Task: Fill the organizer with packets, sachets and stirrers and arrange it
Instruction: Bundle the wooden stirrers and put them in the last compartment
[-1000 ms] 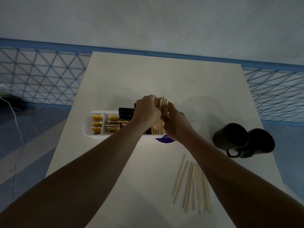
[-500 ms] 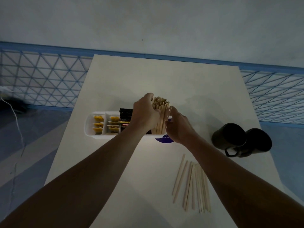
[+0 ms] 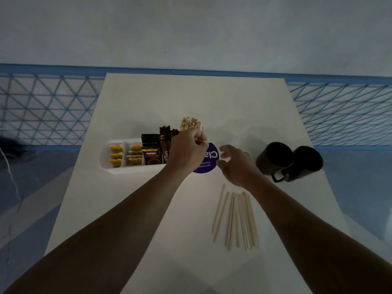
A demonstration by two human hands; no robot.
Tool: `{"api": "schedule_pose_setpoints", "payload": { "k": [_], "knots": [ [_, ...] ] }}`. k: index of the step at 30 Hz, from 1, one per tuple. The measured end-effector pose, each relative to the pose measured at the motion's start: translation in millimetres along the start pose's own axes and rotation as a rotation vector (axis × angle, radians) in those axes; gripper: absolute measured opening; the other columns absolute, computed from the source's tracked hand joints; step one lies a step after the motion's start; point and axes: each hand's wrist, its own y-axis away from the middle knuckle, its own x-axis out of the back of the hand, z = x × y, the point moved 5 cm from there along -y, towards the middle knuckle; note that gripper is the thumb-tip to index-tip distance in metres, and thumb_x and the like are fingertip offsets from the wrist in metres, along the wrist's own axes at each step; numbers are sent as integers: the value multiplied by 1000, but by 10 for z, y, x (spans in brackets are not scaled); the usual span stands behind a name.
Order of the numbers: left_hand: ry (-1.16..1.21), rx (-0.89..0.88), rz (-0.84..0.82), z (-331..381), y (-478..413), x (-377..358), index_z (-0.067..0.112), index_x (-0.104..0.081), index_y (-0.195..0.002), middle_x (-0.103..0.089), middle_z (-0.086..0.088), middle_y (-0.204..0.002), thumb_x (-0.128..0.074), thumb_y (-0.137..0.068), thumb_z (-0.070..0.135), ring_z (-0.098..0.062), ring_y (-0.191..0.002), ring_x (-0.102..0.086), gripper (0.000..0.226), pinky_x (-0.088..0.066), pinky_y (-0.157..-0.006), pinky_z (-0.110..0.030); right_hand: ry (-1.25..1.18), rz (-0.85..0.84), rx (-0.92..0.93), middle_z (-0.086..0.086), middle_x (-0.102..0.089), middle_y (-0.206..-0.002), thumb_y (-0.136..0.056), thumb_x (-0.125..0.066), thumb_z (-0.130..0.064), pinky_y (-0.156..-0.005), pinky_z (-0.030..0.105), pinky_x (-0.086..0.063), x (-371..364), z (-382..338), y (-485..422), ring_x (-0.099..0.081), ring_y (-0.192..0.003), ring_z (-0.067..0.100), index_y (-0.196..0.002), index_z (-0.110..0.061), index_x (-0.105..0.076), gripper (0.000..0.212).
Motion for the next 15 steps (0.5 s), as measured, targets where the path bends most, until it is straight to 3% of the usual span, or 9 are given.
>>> {"api": "schedule_pose_setpoints", "payload": {
  "k": [2, 4, 7, 11, 15],
  "knots": [
    [13, 25, -66, -36, 106, -153, 12, -68, -99, -69, -2, -99, -70, -86, 16, -19, -94, -66, 14, -60, -77, -38, 14, -2, -17, 2, -65, -126, -97, -63, -27, -80, 24, -42, 2, 122, 124, -63, -106, 18, -140, -17, -52, 46],
    [-12, 37, -108, -66, 207, -318, 12, -68, -94, -71, -4, -96, -72, -84, 15, -21, -90, -68, 11, -60, -77, -43, 14, -6, -40, 2, -66, -124, -96, -63, -28, -84, 26, -45, -9, 261, 259, -63, -105, 17, -137, -17, -55, 43],
    [-67, 100, -195, -156, 378, -596, 13, -67, -95, -69, -3, -91, -73, -83, 17, -20, -84, -67, 14, -59, -79, -41, 12, -15, -86, 1, -66, -122, -95, -64, -29, -87, 27, -49, -31, 489, 476, -62, -105, 15, -135, -18, -57, 42],
    [-205, 166, -294, -337, 607, -867, 15, -60, -113, -65, -2, -107, -74, -83, 24, -19, -98, -61, 34, -47, -78, -26, 1, -9, -155, 1, -65, -121, -94, -66, -28, -81, 24, -44, -63, 754, 736, -58, -101, 12, -134, -19, -58, 42],
    [-348, 212, -356, -480, 807, -1095, 12, -52, -120, -59, -7, -116, -73, -81, 24, -26, -105, -58, 46, -52, -83, -33, -41, 8, -208, 2, -61, -121, -91, -68, -27, -79, 25, -45, -122, 992, 967, -56, -99, 15, -133, -21, -57, 43]
  ]
}}
